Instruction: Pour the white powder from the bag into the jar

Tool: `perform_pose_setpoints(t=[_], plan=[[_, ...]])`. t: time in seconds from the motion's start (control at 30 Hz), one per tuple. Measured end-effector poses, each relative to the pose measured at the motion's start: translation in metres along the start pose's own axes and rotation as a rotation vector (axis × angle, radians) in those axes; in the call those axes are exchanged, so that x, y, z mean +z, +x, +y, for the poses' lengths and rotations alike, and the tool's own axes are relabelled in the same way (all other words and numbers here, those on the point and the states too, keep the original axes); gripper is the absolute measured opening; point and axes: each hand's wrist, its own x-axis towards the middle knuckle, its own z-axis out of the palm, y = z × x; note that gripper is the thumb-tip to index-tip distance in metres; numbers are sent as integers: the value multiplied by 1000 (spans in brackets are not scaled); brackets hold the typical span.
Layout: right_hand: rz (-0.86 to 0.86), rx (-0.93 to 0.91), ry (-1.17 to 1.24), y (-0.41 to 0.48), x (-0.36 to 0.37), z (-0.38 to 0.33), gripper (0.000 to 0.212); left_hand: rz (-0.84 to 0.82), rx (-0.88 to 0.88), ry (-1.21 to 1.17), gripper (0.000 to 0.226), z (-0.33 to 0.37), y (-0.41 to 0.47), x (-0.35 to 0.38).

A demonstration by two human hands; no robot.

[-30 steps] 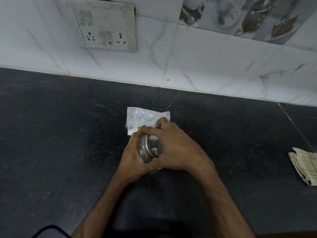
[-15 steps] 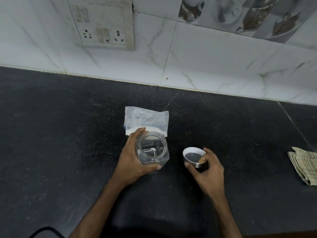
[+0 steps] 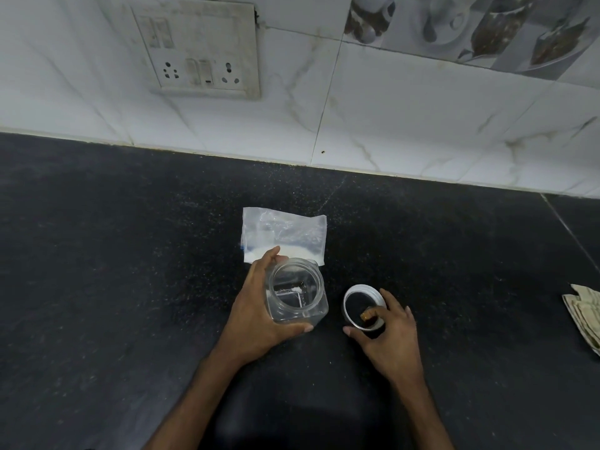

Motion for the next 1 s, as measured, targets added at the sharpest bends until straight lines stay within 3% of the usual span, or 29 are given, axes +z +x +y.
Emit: perform_pose_setpoints(t=[0.07,0.13,0.2,0.27,0.37,0.47,0.53,0.63,0.8,0.9,1.0], plan=[[-9,-2,-83,10,-6,-9,42,-84,-16,5,144,1,0,-4],[126,-71,34,27,-16,-26,45,-165,15,41,153,1,1,-14],[186,-96,228,51,-24,-46,53,-170,63,21,142,-1,7,-27],[105,-36,311,83,-23,-66,59,-26,70,-43,113,-2,22,-39],[-93,120,242,130,-9,-84,67,294,-174,57,84,-11,61,-56],[-161,179,236,157,10,-95,68,189,-493,280,74,-22,98,-69],[-161,186,297,164,18,-101,60,97,-586,328,63,-26,112,-70],[-94,213,481,168,25,-107,43,156,-550,346,42,-26,123,-67],[-47,204,732,171,19,-105,23,239,-421,403,26,-17,128,-69],[-80,119,861,166,10,-105,33,296,-333,330,24,-12,130,-73],[-76,49,989,156,2,-107,42,304,-282,78,29,-5,131,-77]])
